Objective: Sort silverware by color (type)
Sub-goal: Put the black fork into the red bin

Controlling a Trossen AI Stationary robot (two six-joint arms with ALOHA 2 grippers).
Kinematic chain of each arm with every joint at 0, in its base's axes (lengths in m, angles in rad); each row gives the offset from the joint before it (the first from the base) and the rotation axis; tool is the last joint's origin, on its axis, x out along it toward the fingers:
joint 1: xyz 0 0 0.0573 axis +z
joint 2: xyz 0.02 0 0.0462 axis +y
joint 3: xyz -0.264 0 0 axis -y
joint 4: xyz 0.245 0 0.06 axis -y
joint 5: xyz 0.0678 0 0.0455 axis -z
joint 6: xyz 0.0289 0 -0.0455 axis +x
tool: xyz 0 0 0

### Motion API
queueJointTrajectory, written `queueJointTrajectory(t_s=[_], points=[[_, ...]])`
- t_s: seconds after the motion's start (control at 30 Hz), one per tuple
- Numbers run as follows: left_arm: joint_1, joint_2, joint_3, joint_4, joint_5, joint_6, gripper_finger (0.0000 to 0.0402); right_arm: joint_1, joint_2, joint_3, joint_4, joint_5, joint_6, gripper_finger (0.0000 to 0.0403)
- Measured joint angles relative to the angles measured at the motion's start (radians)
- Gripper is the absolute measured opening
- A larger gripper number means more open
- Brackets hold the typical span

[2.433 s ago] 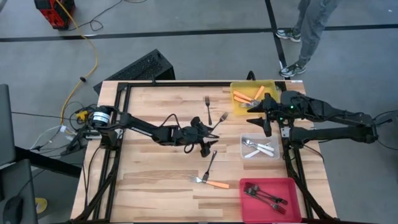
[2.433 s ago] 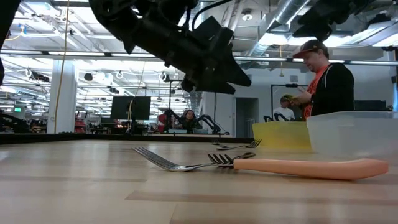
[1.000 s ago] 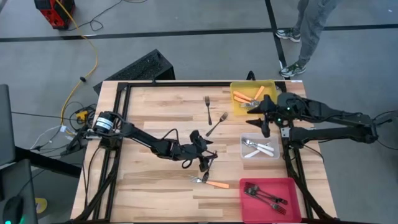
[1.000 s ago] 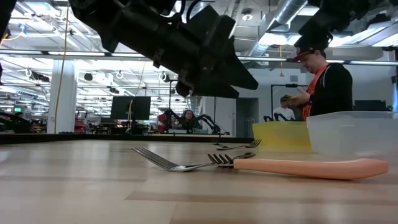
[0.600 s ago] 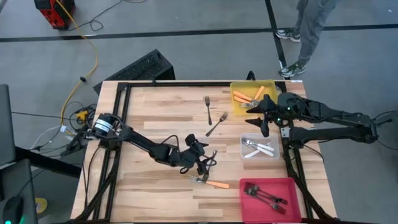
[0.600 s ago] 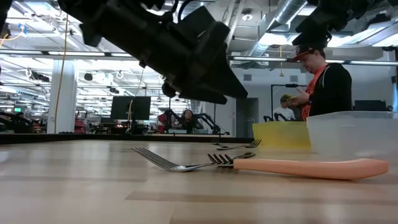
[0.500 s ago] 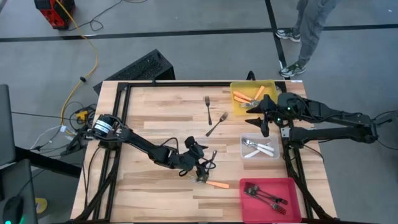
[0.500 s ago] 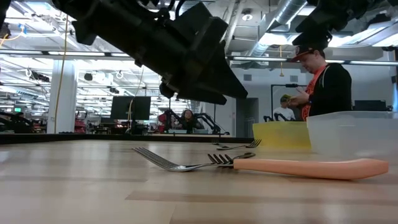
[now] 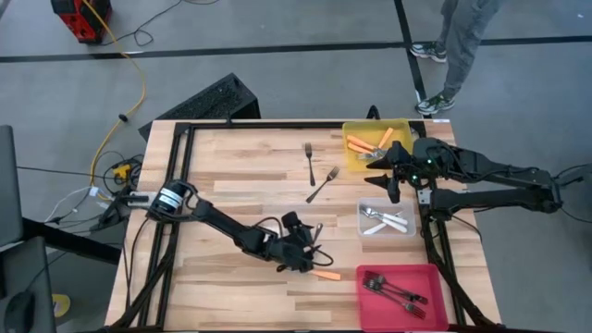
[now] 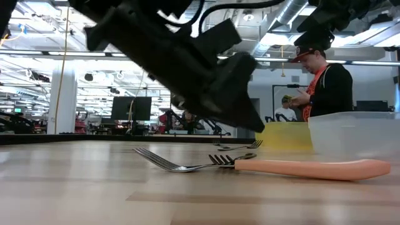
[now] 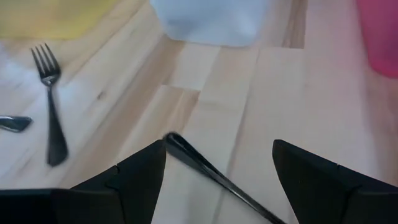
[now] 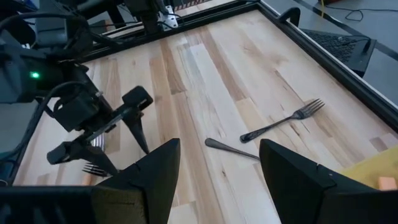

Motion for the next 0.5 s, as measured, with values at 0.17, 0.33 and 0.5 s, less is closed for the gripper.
queueJointTrajectory(t_s=[0.17, 0.33, 0.5], points=[[0.001, 0.003, 0.056, -0.125, -0.040, 0.002, 0.0280, 0.000, 0.000, 0.000, -0.001, -0.003, 0.000, 0.0244], [0.011, 0.005, 0.048, -0.198, -0.023, -0.086, 0.0280, 0.000, 0.000, 0.000, -0.004, -0.003, 0.000, 0.0244], [0.038, 0.003, 0.035, -0.371, -0.056, -0.234, 0.0281, 0.000, 0.000, 0.000, -0.004, -0.003, 0.000, 0.0244]])
